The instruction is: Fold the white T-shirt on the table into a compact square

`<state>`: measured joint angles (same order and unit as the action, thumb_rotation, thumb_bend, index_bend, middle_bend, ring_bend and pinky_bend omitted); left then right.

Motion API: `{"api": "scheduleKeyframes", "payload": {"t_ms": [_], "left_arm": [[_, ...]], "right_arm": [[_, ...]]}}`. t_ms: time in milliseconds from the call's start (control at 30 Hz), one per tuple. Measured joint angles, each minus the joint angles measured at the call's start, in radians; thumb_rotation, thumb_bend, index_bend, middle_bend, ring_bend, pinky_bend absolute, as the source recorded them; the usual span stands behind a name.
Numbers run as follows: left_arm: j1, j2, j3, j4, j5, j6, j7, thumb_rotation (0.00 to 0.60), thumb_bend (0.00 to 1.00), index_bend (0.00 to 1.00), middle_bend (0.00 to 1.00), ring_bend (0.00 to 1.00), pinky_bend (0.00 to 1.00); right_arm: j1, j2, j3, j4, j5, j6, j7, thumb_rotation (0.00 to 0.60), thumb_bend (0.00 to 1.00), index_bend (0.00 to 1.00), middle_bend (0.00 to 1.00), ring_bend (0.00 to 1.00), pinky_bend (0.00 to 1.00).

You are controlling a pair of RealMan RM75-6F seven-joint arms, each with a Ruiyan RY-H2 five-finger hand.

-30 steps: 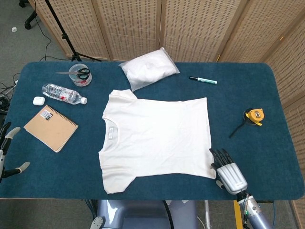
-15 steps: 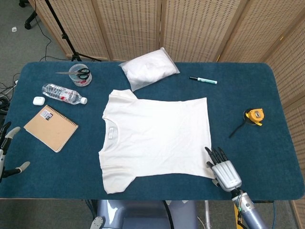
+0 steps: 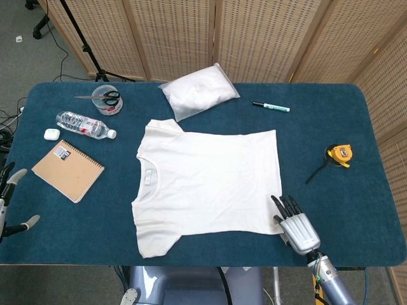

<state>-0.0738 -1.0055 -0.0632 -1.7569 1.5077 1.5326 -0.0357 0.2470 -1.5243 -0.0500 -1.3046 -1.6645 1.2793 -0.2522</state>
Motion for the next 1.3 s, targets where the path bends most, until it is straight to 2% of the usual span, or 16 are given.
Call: {"api": "scheduleKeyframes", "payload": {"t_ms": [167,367,567,700,800,900,1000,1133,1300], "left_arm": [[0.001,0.001,-0.001,0.000,-0.002,0.001,-0.002,0.600,0.00,0.00,0.00,0.00,0.00],[0.000,0.000,-0.001,0.000,-0.002,0.000,-0.002,0.600,0.00,0.00,0.00,0.00,0.00],[-0.002,-0.009,0.004,0.002,0.004,-0.006,0.017,0.600,0.00,0.00,0.00,0.00,0.00],[-0.007,-0.020,0.011,0.007,0.026,-0.010,0.022,0.600,0.00,0.00,0.00,0.00,0.00],[-0.015,-0.033,0.025,0.021,0.074,-0.013,0.016,0.600,0.00,0.01,0.00,0.00,0.00],[-0.030,-0.053,0.048,0.052,0.155,-0.020,0.003,0.600,0.00,0.12,0.00,0.00,0.00],[-0.057,-0.086,0.078,0.107,0.255,-0.039,-0.002,0.600,0.06,0.22,0.00,0.00,0.00],[-0.124,-0.161,0.127,0.206,0.390,-0.113,0.004,0.600,0.14,0.31,0.00,0.00,0.00],[-0.219,-0.261,0.162,0.289,0.492,-0.211,0.037,0.600,0.16,0.36,0.00,0.00,0.00]], "right_arm": [[0.004,-0.007,-0.002,0.003,0.006,-0.006,-0.009,0.600,0.40,0.46,0.00,0.00,0.00],[0.008,-0.005,-0.010,0.000,0.003,-0.010,-0.016,0.600,0.42,0.57,0.00,0.00,0.00],[0.010,-0.018,-0.012,0.030,-0.011,0.008,0.001,0.600,0.52,0.62,0.02,0.00,0.00],[0.012,-0.026,-0.014,0.049,-0.017,0.017,0.011,0.600,0.56,0.62,0.02,0.00,0.00],[0.013,-0.029,-0.016,0.057,-0.021,0.022,0.018,0.600,0.55,0.62,0.03,0.00,0.00],[0.014,-0.030,-0.017,0.059,-0.023,0.026,0.023,0.600,0.56,0.62,0.03,0.00,0.00],[0.015,-0.029,-0.017,0.056,-0.024,0.029,0.027,0.600,0.56,0.62,0.03,0.00,0.00],[0.017,-0.026,-0.017,0.049,-0.022,0.029,0.030,0.600,0.59,0.62,0.03,0.00,0.00],[0.017,-0.021,-0.018,0.042,-0.021,0.031,0.029,0.600,0.61,0.62,0.03,0.00,0.00]]}}
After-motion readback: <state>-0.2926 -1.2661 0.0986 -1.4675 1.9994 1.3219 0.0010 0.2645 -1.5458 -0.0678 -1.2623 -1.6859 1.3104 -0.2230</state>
